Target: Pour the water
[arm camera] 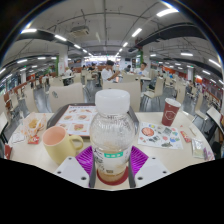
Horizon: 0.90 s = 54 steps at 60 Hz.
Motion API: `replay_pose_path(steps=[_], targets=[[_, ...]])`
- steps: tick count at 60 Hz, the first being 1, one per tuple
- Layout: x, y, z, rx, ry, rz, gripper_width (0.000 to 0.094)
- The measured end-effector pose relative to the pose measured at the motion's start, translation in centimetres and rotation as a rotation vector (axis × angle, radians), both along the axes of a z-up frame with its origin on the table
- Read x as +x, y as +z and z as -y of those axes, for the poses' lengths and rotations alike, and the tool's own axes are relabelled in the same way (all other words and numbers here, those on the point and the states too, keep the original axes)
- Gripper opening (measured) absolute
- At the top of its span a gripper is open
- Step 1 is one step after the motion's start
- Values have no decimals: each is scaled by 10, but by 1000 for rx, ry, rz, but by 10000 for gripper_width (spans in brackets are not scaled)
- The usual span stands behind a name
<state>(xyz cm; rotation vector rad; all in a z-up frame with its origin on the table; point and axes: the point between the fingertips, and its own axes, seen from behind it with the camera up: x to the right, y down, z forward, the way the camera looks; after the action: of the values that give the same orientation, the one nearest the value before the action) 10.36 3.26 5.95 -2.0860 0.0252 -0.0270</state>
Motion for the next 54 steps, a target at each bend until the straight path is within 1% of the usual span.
replay_pose_path(steps=[1,2,3,9,14,17,18,19,21,22,23,25,28,38,41,47,54], targets=[[0,-6,1,-8,-2,-1,446],[-2,-8,4,-2,-3,-2,457],[-3,-4,2,27,-4,-5,447],[1,-4,2,47,-5,5,456],[3,-4,0,49,-21,-14,513],[3,-5,2,30,-20,-14,553],[2,-8,3,12,-20,-14,578],[1,-11,5,-7,-21,-14,625],[0,-15,10,-41,-26,-18,745],[1,-16,13,-54,-29,-18,833],[1,-17,16,-65,-30,-16,867],[2,-16,24,-88,-41,-7,831],[3,-10,40,-112,-54,9,849],[-18,28,107,-187,-58,26,848],[-26,41,126,-192,-53,29,847],[-42,70,168,-202,-66,44,843],[-57,88,202,-216,-84,32,845]])
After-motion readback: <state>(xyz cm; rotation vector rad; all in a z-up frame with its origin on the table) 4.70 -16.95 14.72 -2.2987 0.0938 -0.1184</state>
